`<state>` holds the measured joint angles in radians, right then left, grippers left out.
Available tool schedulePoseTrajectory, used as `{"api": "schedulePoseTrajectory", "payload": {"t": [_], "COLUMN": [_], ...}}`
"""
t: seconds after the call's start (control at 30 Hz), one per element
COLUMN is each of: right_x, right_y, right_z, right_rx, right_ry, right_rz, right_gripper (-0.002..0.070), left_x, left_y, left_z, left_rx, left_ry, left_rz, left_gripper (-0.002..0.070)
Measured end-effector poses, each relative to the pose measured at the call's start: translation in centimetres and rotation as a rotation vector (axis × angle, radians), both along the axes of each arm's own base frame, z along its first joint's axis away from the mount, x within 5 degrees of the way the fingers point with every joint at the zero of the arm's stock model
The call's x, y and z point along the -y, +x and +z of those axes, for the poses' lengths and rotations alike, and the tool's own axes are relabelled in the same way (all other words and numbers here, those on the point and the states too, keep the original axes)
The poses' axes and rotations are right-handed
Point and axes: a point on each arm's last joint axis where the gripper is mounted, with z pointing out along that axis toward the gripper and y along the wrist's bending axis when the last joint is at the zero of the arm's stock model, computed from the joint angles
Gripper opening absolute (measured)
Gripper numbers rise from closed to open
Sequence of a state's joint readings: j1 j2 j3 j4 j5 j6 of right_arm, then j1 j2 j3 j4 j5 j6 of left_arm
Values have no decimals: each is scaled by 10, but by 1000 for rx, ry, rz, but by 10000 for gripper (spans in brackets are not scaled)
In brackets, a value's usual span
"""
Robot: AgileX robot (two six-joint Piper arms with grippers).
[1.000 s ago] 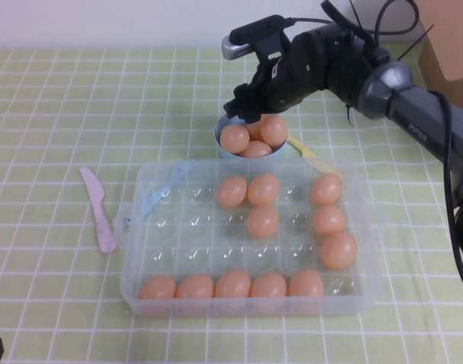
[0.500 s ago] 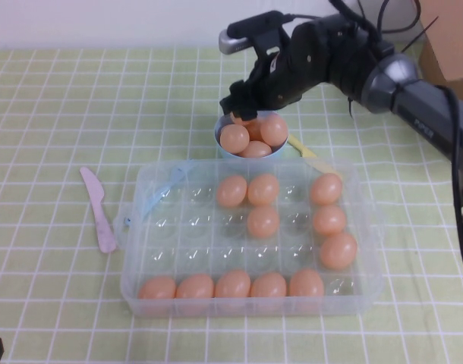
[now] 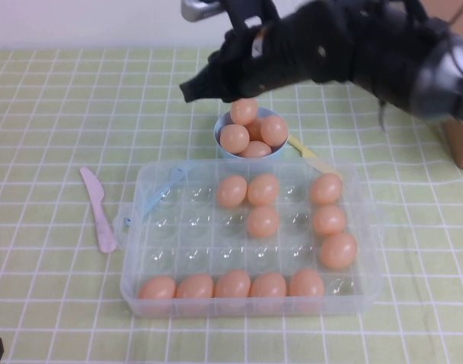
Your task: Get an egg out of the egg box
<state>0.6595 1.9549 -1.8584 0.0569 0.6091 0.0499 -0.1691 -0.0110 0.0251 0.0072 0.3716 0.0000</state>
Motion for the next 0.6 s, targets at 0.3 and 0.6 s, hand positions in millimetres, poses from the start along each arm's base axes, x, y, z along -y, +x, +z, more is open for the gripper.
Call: {"api": "schedulePoseTrajectory", "payload": {"t": [0.3,0.6], "right_x": [53,128], "right_y": [-79,-170], "right_z": [-9,0], "right_rx": [158,225], "right_ry": [79,-18], "right_rz": [13,53], "right_gripper": [-15,-16], "left_x": [0,0], "left_y": [0,0], "left_z": [0,0], "left_rx": [0,0], "left_ry": [0,0], "left_rz": [0,0], "left_gripper": [-3,-4]}}
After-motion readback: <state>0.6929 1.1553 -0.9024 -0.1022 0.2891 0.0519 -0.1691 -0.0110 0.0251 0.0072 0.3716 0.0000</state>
